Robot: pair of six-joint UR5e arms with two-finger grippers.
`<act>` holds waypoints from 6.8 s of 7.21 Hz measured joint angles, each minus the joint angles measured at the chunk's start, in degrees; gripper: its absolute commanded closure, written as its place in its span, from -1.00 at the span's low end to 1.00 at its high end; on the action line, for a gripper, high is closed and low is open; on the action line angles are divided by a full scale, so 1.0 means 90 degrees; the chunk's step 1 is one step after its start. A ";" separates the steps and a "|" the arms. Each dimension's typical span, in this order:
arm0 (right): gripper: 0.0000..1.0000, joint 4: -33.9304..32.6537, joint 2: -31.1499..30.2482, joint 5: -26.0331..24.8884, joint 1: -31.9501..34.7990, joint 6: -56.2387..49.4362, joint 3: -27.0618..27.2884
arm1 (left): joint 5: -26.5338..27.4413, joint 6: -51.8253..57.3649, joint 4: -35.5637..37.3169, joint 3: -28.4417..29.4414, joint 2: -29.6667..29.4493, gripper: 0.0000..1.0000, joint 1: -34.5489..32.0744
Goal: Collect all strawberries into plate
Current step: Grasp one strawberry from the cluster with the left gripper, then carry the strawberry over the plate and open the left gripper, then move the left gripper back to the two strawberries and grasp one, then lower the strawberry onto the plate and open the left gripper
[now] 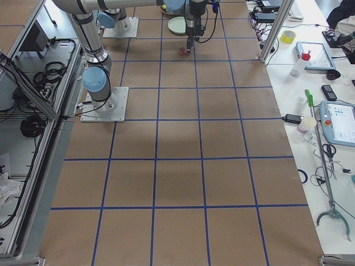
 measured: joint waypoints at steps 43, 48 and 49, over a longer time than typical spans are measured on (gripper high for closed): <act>-1.00 -0.0050 0.0000 0.0154 0.0045 0.0013 0.0095 | -0.0131 -0.0438 -0.0860 -0.0527 0.0531 0.38 0.0459; -1.00 -0.0059 0.0000 0.0234 0.0045 0.0019 0.0105 | -0.0124 -0.0358 -0.0943 -0.0449 0.0534 1.00 0.0460; -1.00 -0.0061 0.0000 0.0247 0.0045 0.0018 0.0102 | -0.0110 -0.0357 -0.1078 -0.0325 0.0553 1.00 0.0477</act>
